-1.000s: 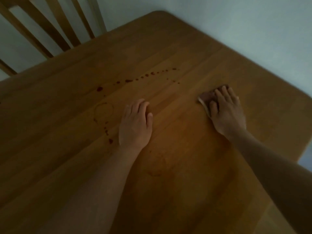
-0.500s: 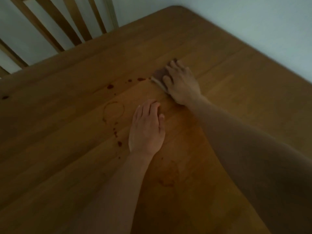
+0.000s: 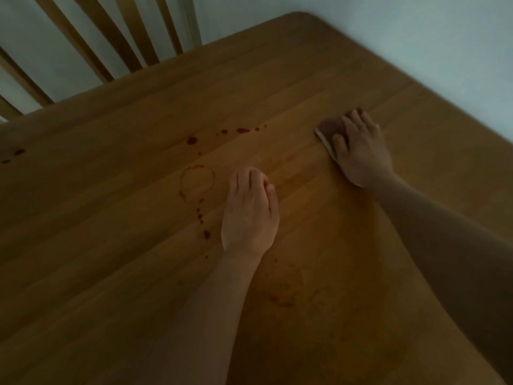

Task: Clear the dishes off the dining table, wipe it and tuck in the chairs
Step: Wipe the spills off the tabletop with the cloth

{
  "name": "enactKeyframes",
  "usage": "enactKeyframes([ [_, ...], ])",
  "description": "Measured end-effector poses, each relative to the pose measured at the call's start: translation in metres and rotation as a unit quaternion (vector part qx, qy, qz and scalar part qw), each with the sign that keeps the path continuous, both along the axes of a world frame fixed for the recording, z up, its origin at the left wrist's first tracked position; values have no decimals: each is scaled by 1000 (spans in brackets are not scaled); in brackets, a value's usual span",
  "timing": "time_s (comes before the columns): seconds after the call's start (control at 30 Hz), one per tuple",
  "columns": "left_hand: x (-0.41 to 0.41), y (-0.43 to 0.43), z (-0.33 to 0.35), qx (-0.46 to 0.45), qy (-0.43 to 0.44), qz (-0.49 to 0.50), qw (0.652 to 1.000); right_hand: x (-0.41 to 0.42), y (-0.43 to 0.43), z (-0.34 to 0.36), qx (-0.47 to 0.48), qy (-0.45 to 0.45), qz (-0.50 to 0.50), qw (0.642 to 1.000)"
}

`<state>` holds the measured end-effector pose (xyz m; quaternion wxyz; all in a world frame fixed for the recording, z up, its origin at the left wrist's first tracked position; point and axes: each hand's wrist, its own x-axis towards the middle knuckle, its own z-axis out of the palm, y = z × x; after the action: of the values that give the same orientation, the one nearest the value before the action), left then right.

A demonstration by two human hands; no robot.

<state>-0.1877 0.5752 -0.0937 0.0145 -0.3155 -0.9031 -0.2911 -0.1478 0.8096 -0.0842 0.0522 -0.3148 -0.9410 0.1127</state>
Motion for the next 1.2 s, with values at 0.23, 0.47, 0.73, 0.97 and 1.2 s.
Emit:
enactKeyframes([
  [0.23, -3, -7, 4, 105, -53, -10, 993, -28, -84, 1, -5, -6, 105, 994],
  [0.47, -50, -87, 22, 93, -32, 108, 989, 60, -122, 1, -24, -5, 226, 974],
  [0.73, -61, -150, 5, -92, -17, 195, 976, 15, -81, 3, -37, 21, 63, 997],
  [0.97, -61, -148, 2, -97, -4, 199, 975, -69, -75, 3, -42, 13, 5, 999],
  [1.2, -60, -148, 2, -90, -8, 199, 976, -116, -134, 14, -64, 17, 131, 989],
])
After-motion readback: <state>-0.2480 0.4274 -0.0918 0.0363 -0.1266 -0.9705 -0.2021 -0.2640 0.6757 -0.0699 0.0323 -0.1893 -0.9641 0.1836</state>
